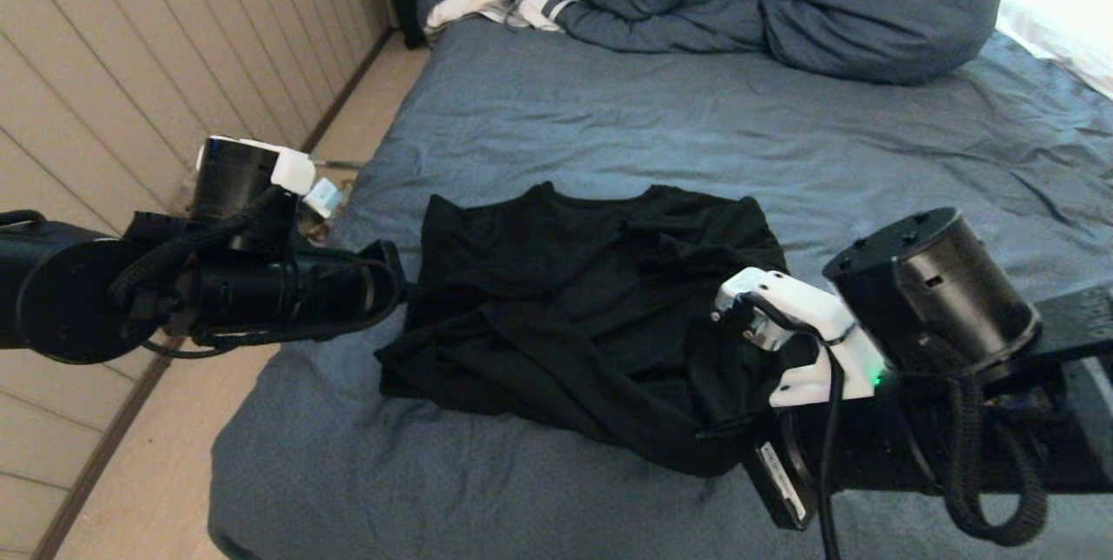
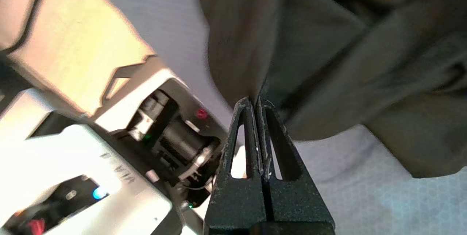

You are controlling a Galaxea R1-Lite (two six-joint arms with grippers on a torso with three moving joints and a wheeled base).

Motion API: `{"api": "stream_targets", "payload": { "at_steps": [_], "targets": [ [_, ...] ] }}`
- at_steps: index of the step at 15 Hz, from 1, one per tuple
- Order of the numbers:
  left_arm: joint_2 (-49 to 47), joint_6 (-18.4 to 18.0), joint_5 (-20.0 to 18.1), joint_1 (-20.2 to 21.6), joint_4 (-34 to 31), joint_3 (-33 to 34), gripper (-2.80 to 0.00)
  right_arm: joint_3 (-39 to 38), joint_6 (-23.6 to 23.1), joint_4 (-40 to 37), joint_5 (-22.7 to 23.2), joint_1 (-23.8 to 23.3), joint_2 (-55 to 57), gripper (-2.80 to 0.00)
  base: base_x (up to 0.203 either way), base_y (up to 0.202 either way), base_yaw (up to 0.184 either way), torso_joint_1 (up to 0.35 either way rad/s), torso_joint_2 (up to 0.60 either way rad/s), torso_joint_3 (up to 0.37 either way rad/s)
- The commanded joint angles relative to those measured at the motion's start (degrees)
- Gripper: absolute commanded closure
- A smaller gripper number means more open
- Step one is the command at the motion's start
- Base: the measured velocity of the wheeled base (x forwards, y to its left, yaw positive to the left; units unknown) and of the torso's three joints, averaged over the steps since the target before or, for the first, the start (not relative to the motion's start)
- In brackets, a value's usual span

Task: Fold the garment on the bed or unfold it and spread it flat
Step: Fold the black T-shirt

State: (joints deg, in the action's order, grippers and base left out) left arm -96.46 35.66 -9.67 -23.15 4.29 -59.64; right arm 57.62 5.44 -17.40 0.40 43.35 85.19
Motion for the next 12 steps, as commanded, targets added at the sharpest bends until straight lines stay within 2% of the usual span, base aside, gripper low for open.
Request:
{"api": "stream_targets", "payload": {
  "at_steps": [1,4,8,12],
  "targets": [
    [-2.2,-0.2,0.0,-2.0,0.0,0.3,0.0,-0.3,0.1,0.8,0.2,-2.6,4.9,0.0,0.0,0.0,0.0,0.0,0.0,0.0],
    [-6.7,-2.0,0.1,-3.8,-0.1,-2.8,0.0,-3.0,0.1,6.1,2.2,-4.5,5.1,0.0,0.0,0.0,0.0,0.0,0.0,0.0],
    [-11.9,-2.3,0.1,-4.6,-1.5,-9.1,0.0,-10.0,-0.2,6.3,4.7,-3.9,0.1,0.0,0.0,0.0,0.0,0.0,0.0,0.0],
    [-14.4,-2.3,0.5,-6.2,-2.2,-11.3,0.0,-10.4,-0.2,6.4,5.6,-4.3,-0.3,0.0,0.0,0.0,0.0,0.0,0.0,0.0]
  ]
}}
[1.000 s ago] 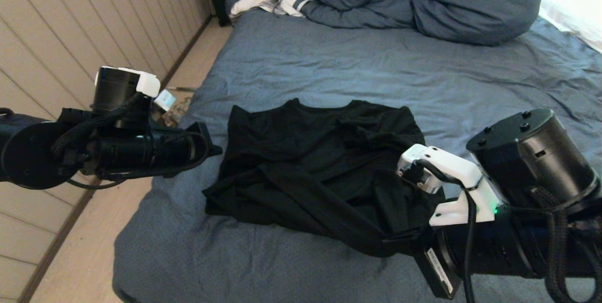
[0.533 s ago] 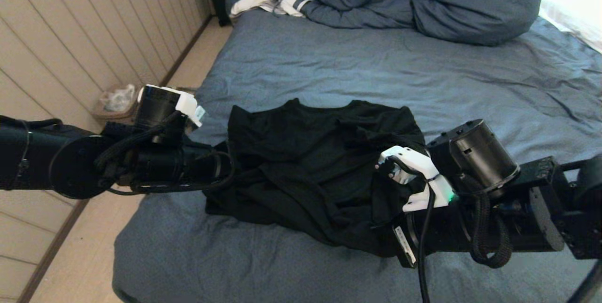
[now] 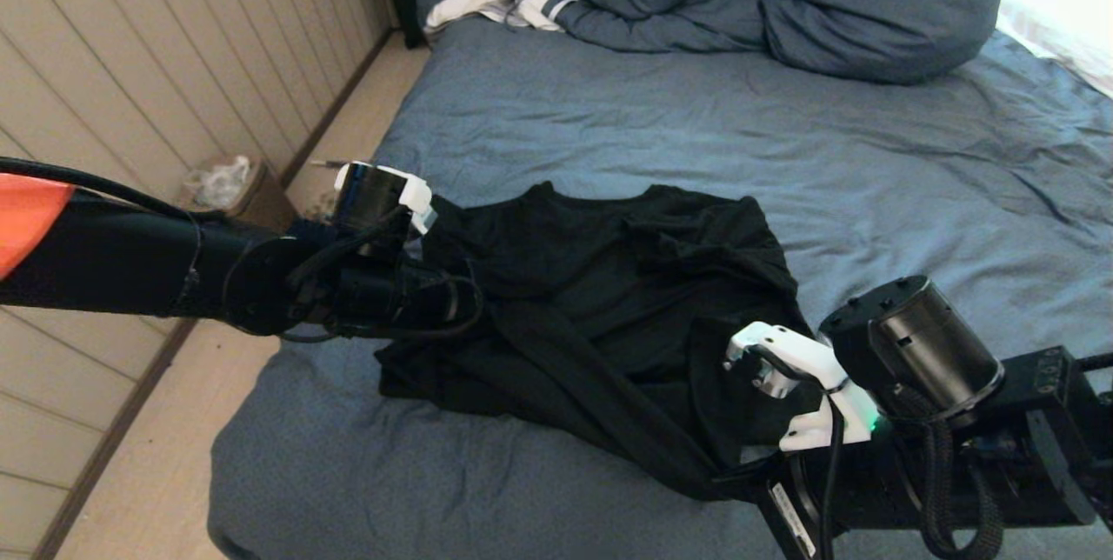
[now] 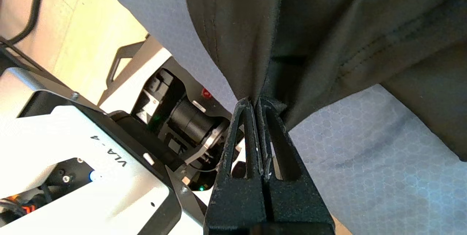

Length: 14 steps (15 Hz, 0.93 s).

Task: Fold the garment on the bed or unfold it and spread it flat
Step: Fold the black T-shirt

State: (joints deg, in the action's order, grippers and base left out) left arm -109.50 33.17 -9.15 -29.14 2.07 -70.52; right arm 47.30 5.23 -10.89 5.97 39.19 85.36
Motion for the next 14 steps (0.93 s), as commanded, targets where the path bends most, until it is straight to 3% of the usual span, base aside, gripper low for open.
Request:
{"api": "stream_targets", "payload": {
  "at_steps": [1,5,6,14],
  "targets": [
    [-1.1,0.2,0.1,-0.2,0.1,-0.5,0.0,0.1,0.0,-0.1,0.3,-0.4,-0.3,0.0,0.0,0.0,0.0,0.0,0.0,0.0],
    [0.9,0.3,0.5,-0.1,-0.4,0.2,0.0,-0.3,0.0,-0.1,0.4,-0.4,-0.6,0.0,0.0,0.0,0.0,0.0,0.0,0.0],
    [1.5,0.4,0.5,-0.1,-1.7,0.2,0.0,-0.2,0.0,-0.1,0.4,-0.4,-0.8,-2.8,0.0,0.0,0.0,0.0,0.0,0.0],
    [3.6,0.4,0.5,-0.1,-1.9,0.2,0.0,0.5,0.6,-0.1,0.4,-1.6,-3.8,-2.8,0.0,0.0,0.0,0.0,0.0,0.0]
  ]
}}
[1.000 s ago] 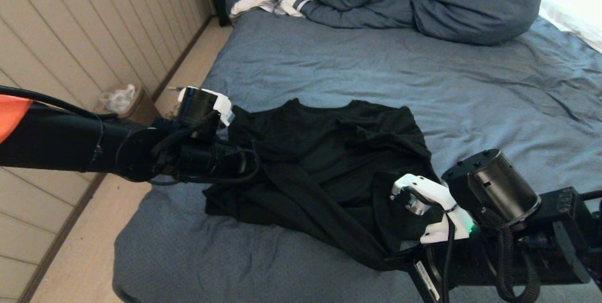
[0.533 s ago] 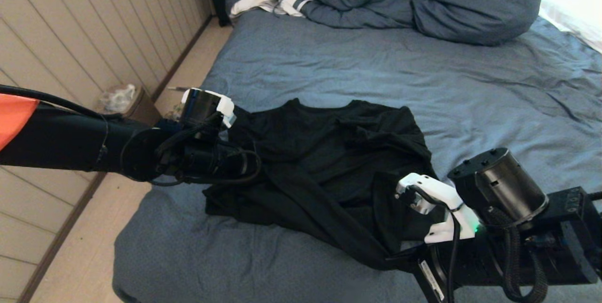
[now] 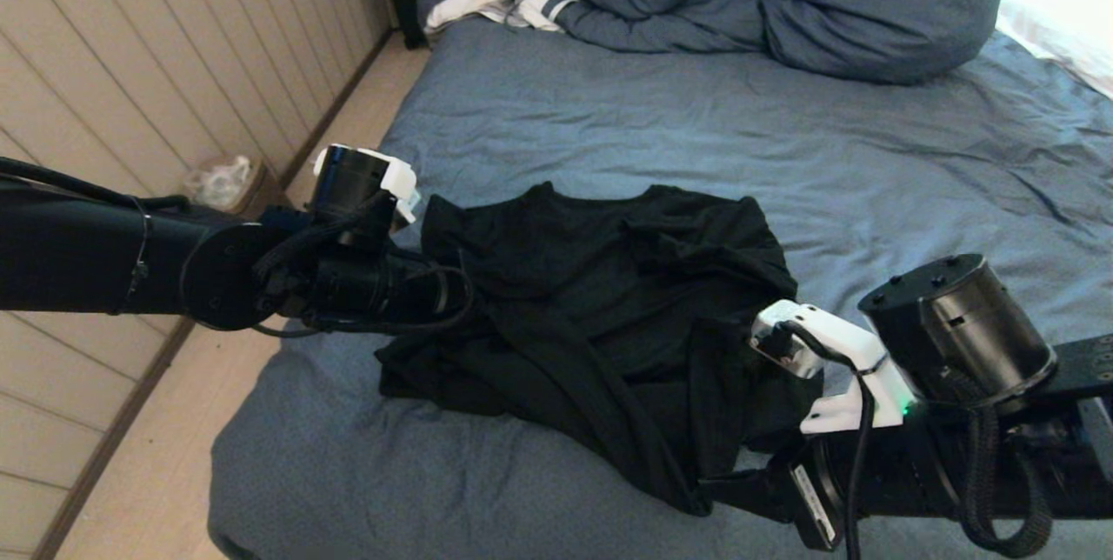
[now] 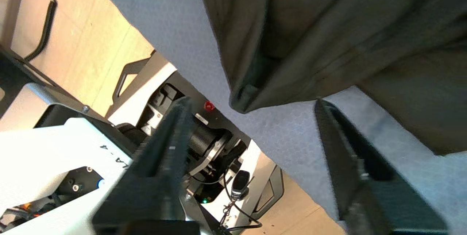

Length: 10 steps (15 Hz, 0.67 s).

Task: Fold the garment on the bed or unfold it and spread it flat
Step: Fold the black T-shirt

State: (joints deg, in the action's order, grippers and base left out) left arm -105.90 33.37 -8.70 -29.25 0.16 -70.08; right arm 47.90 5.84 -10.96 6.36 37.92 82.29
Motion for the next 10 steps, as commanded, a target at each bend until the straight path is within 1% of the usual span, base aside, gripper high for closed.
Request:
{"api": "stream_targets", "payload": {
  "at_steps": [1,4,6,7,8,10],
  "targets": [
    [-0.5,0.2,0.0,0.0,0.2,-0.4,0.0,-0.3,0.0,0.0,0.1,-0.4,-1.0,-2.8,0.0,0.0,0.0,0.0,0.0,0.0],
    [-2.0,0.2,-0.2,0.0,0.3,-0.7,0.0,-0.8,0.1,-0.1,0.1,-0.5,-1.9,-2.8,0.0,0.0,0.0,0.0,0.0,0.0],
    [-2.5,0.2,-0.2,-0.1,0.3,-1.0,0.0,-0.8,0.1,-0.1,0.1,-1.5,-1.9,-2.8,0.0,0.0,0.0,0.0,0.0,0.0],
    [-2.5,0.2,-0.1,0.0,0.3,-1.2,-0.82,-0.8,0.1,-0.1,0.1,-1.6,-1.9,-2.8,0.0,0.0,0.0,0.0,0.0,0.0],
    [-2.6,0.2,-0.2,-0.1,0.2,-1.4,-2.8,-1.1,0.2,-0.1,0.1,-1.6,-1.9,-2.8,0.0,0.0,0.0,0.0,0.0,0.0],
    [-2.9,0.3,-0.4,-0.1,0.3,-1.7,-2.8,-1.3,0.1,-0.1,0.1,-1.6,-1.9,-2.8,0.0,0.0,0.0,0.0,0.0,0.0]
  ]
}}
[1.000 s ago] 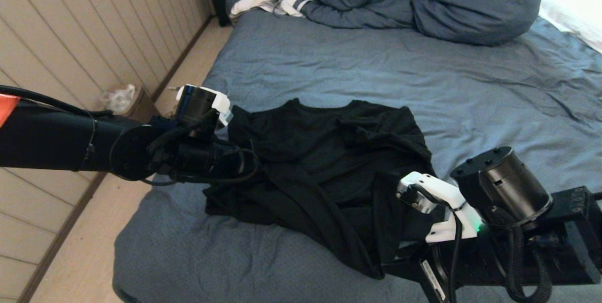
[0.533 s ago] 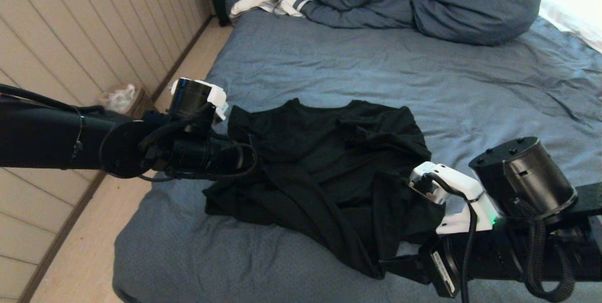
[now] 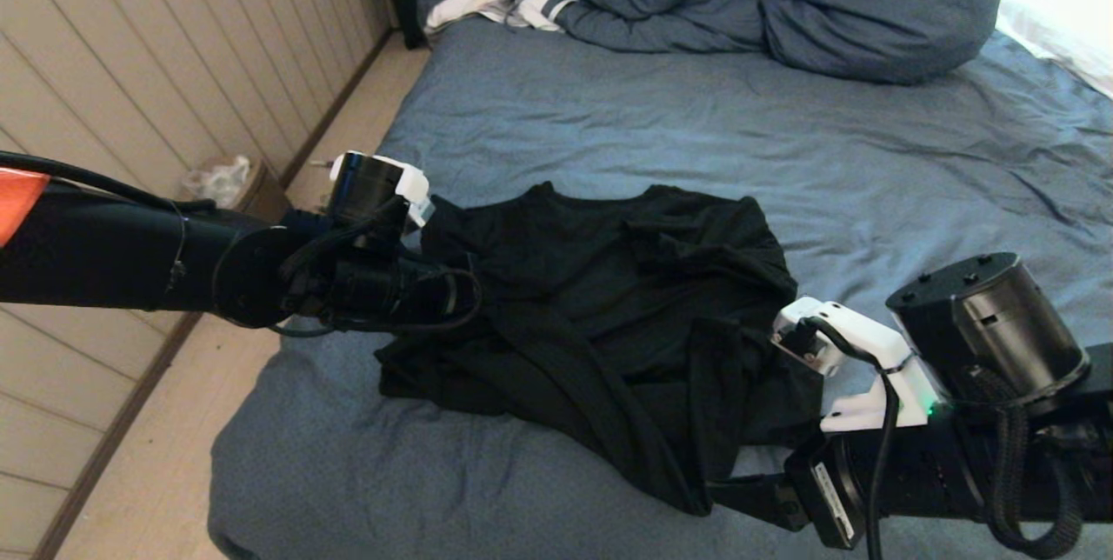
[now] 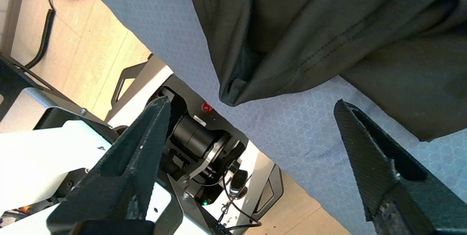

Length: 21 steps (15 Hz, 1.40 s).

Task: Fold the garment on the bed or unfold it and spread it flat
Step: Fold the black T-shirt

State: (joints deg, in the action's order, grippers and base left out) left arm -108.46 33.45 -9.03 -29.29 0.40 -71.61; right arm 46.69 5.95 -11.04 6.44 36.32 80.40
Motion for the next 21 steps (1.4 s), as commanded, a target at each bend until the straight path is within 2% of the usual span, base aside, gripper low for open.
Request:
{"api": "stream_targets", "payload": {
  "at_steps": [1,9,13,14,21],
  "targets": [
    [-0.6,0.2,-0.2,0.0,0.0,-0.2,-2.8,-0.1,0.0,0.0,0.1,0.0,0.0,-2.8,0.0,0.0,0.0,0.0,0.0,0.0],
    [-2.2,0.5,-0.6,-1.5,0.0,-0.3,-2.8,-0.4,0.1,0.0,0.2,-0.2,0.7,-2.8,0.0,0.0,0.0,0.0,0.0,0.0],
    [-3.1,0.3,-0.3,-2.7,0.1,-1.0,-2.8,-0.6,0.2,0.5,0.3,-2.6,0.7,-2.8,0.0,0.0,0.0,0.0,0.0,0.0],
    [-3.3,0.2,-0.1,-2.9,0.1,-0.9,0.0,-0.9,0.2,1.1,0.6,-3.0,0.5,-2.8,0.0,0.0,0.0,0.0,0.0,0.0],
    [-3.7,0.6,0.0,-3.1,0.1,-0.6,0.0,-0.7,0.2,1.2,0.9,-3.5,-0.2,-2.8,0.0,0.0,0.0,0.0,0.0,0.0]
  ]
}}
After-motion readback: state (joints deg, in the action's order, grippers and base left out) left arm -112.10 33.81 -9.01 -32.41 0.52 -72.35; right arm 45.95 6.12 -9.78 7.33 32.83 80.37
